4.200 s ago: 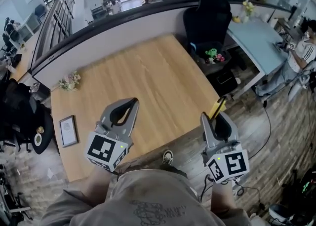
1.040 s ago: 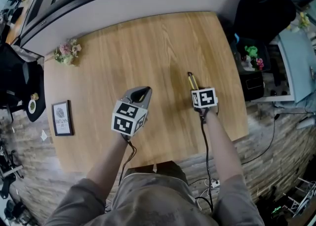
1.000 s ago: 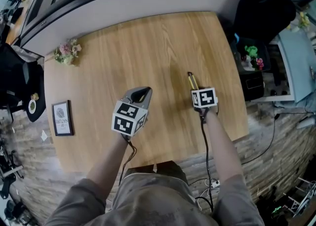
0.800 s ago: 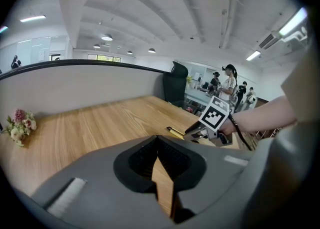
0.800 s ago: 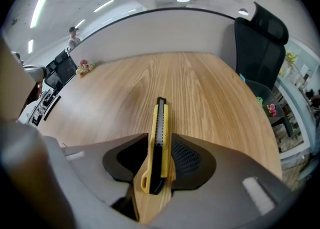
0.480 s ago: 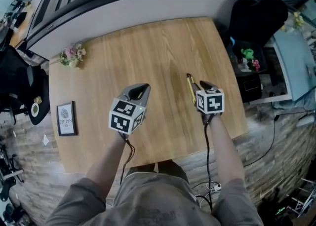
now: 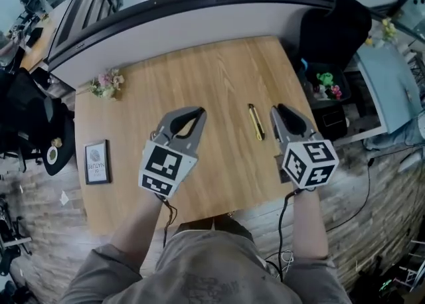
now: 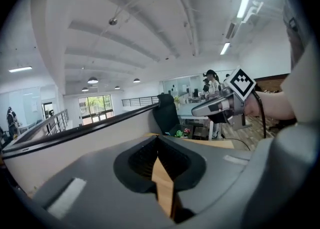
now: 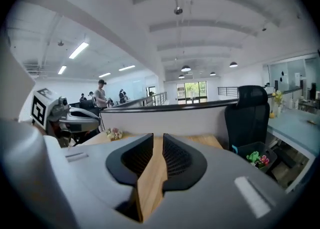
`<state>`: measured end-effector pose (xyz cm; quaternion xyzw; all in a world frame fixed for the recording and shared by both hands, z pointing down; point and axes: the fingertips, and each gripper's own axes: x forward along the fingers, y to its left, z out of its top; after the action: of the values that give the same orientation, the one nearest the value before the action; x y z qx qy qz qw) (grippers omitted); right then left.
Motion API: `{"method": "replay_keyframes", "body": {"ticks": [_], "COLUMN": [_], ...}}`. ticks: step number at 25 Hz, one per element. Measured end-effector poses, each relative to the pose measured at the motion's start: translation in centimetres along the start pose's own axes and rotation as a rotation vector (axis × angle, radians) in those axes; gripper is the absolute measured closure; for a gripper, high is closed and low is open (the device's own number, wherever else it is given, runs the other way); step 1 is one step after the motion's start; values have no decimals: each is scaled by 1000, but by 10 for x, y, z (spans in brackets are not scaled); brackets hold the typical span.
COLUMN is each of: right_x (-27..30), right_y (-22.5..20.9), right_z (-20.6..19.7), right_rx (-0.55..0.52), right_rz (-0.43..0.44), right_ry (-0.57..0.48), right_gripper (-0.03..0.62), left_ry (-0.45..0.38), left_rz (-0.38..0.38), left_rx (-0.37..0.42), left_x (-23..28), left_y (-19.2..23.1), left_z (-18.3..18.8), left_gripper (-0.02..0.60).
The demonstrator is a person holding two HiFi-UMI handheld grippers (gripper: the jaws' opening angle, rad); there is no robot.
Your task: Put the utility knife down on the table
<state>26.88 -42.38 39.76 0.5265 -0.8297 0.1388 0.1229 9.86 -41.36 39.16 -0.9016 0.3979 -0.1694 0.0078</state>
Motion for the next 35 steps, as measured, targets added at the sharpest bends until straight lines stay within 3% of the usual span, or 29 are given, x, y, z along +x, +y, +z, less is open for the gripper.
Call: {"method": "replay_keyframes", "body": {"ticks": [7,13,21,26,30,35], "right_x": [-82,-132,-166,-173,-177,-178], "right_y": [46,75,111,118,121,122], "right_z": [49,57,28,19,23,29], "right_rx": [1,-52,-107,-77,-54,-91], "right_rz": [7,13,109,119,133,113], "right_ry": [-189,-232,-164,-168,-190,-213], "right_gripper": [551,566,583,583,583,583], "left_ry": [-126,-168,-143,-101,-131,-114], "left_rz": [-30,-34,-41,-53,-51,-38], "left_rx": [8,-44,-30,-59,-28,-56], "left_x": [-49,-93,-126,-135,-140,-144], "left_y": [-20,-38,-58,-73,-74,-71], "left_z": [55,79,70,55,58,59], "left_gripper": [582,583,583,582,583,582]}}
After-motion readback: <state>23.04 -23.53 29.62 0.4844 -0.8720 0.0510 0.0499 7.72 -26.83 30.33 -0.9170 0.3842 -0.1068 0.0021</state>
